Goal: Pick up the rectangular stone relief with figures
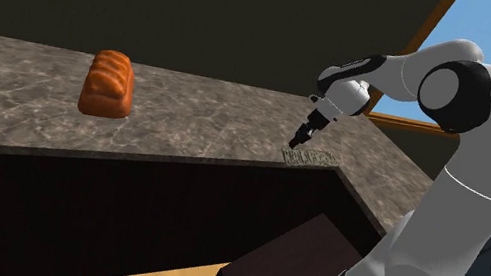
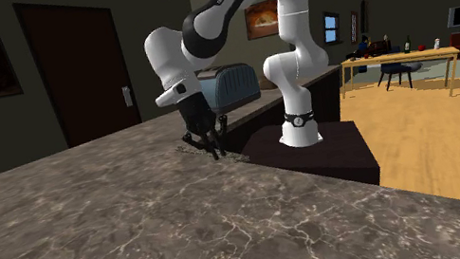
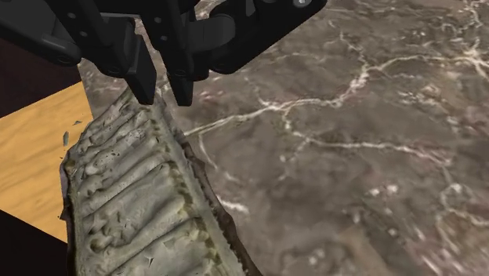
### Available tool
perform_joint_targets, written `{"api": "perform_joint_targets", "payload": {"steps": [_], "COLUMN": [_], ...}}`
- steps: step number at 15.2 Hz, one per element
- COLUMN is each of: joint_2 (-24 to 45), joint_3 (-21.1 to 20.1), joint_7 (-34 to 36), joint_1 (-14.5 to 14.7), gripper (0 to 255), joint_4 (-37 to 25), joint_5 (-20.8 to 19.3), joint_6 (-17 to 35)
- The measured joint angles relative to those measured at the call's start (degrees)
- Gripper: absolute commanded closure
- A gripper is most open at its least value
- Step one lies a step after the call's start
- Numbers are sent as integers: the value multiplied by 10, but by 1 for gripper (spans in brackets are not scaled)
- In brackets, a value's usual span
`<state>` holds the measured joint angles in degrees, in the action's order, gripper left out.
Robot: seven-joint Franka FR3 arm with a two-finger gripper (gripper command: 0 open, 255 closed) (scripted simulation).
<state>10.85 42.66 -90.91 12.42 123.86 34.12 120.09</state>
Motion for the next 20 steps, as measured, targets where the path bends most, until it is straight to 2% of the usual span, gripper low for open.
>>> {"api": "perform_joint_targets", "payload": {"steps": [5,20], "joint_2": [-3,-77], "joint_3": [1,14], "joint_7": [3,80], "joint_1": [1,14], "gripper": [255,255], "joint_4": [0,-39], "joint_5": [-3,-80], "joint_6": [-2,-69]}}
